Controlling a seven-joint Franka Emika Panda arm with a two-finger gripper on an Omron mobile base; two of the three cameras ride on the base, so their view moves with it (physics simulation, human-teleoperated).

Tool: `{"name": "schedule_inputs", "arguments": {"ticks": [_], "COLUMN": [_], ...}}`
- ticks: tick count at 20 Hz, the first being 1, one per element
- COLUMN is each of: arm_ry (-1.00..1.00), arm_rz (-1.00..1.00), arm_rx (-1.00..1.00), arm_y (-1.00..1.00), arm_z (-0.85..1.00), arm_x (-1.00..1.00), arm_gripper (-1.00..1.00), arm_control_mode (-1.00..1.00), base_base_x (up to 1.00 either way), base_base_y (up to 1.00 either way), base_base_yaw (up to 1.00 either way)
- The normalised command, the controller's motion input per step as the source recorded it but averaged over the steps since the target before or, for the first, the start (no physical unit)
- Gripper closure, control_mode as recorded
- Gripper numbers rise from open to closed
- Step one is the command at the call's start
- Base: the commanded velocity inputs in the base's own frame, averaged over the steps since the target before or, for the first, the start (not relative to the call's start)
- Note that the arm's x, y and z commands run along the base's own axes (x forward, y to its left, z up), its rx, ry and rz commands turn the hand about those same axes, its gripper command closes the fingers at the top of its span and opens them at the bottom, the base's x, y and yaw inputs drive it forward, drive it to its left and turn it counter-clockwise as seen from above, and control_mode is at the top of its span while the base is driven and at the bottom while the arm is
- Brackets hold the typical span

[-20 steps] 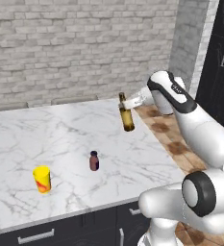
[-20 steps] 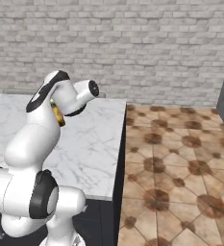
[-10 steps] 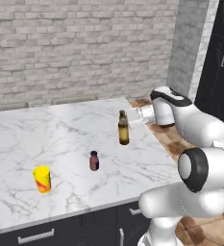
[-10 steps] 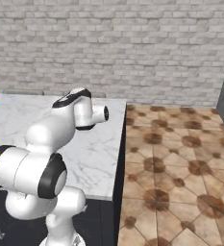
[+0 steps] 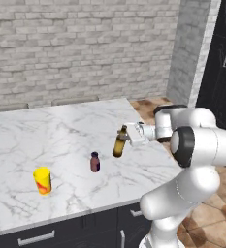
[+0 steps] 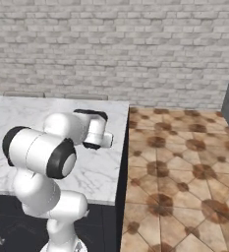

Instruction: Place the drinks on the dining counter in a tight cluster.

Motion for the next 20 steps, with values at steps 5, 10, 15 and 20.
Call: {"name": "schedule_inputs", "arguments": {"ticks": [5, 10, 15, 20], "arm_ry": [-0.02, 0.0, 0.0, 0.0], "arm_rz": [0.02, 0.0, 0.0, 0.0], "arm_rx": [0.0, -0.08, -0.09, -0.05], "arm_y": [0.03, 0.07, 0.33, 0.33], "arm_z": [0.0, 0.0, -0.01, -0.03], "arm_x": [0.0, 0.0, 0.0, 0.0], "arm_gripper": [1.0, 1.0, 1.0, 1.0], "arm_control_mode": [-1.0, -1.0, -1.0, -1.0], "base_base_x": [0.0, 0.0, 0.0, 0.0], "base_base_y": [0.0, 0.0, 0.0, 0.0], "base_base_yaw": [0.0, 0.0, 0.0, 0.0]}}
